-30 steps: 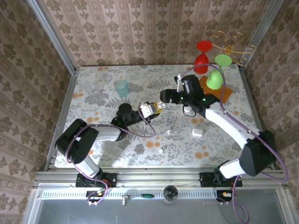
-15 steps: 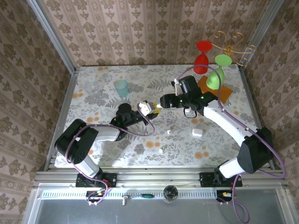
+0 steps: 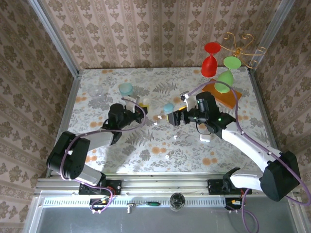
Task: Insert wireless bluetooth earbuds into charging case
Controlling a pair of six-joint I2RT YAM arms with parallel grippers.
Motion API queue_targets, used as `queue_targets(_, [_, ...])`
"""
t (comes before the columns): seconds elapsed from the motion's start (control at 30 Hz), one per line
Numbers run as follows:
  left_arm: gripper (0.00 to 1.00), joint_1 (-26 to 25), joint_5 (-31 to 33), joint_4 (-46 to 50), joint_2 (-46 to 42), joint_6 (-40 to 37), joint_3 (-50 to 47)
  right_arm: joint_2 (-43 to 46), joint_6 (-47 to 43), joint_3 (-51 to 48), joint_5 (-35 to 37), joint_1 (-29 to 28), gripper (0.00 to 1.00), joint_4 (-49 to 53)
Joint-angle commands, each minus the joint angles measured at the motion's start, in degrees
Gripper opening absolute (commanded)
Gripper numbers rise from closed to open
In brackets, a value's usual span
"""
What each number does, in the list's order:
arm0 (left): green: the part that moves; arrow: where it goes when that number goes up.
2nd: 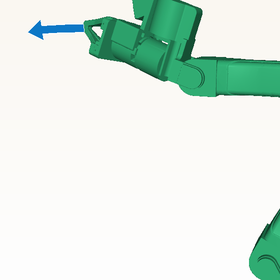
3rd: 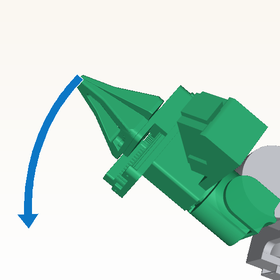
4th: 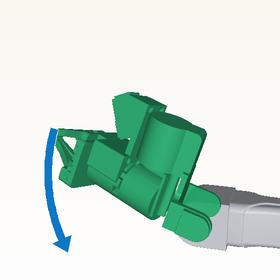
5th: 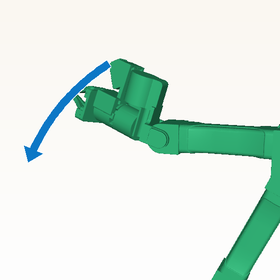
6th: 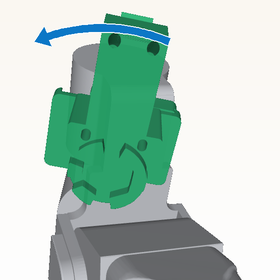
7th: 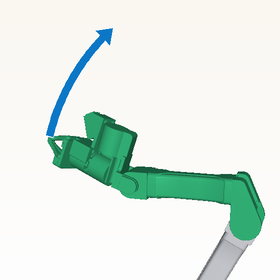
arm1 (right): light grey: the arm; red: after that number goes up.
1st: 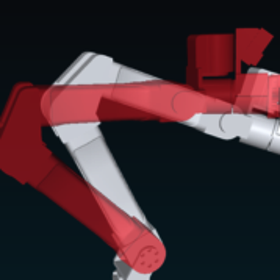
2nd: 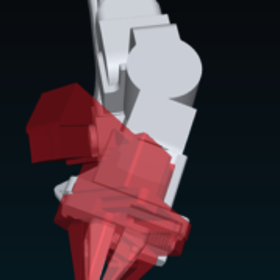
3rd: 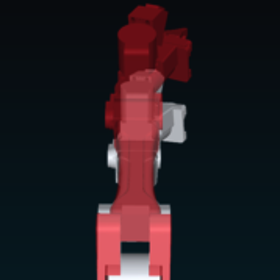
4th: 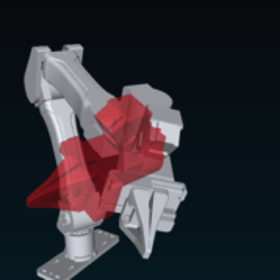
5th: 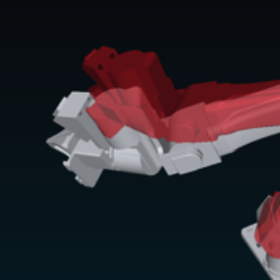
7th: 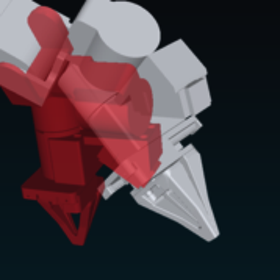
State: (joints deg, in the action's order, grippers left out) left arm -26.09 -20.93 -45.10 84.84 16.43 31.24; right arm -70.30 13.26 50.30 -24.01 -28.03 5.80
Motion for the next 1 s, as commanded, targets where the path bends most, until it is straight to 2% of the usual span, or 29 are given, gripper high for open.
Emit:
queue_targets(0.0, [0.00, 2.39, -0.86, 4.37, -0.56, 8.90, -1.50, -0.16, -0.90, -2.13, -7.56, -0.69, 0.92, -11.58])
queue_targets(0.17, [0.00, 4.28, 4.31, 17.41, -0.58, 10.84, 0.70, -3.18, -2.44, -0.92, -7.03, -2.37, 0.92, -9.77])
queue_targets(0.5, [0.00, 7.23, 6.50, 25.62, 5.01, 17.10, 3.68, -5.81, -3.50, -1.30, -2.11, -2.82, 0.92, -8.65])
queue_targets(0.57, [0.03, 7.50, 7.02, 26.59, 5.32, 17.50, 3.97, -5.73, -3.43, -1.43, -1.30, -2.84, 0.92, -8.45])
queue_targets(0.63, [0.10, 7.89, 7.28, 27.09, 5.45, 17.89, 4.01, -5.42, -3.49, -1.45, -0.04, -2.82, 0.92, -8.10])
queue_targets(0.83, [0.51, 8.43, 10.57, 27.42, 3.02, 17.93, 2.69, -4.01, -2.45, -1.71, 7.77, -2.23, 0.92, -6.29])
queue_targets(0.97, [0.63, 8.51, 12.33, 28.39, 0.27, 15.93, 2.18, -2.86, 2.38, -1.72, 16.86, -0.37, 0.91, -2.52])
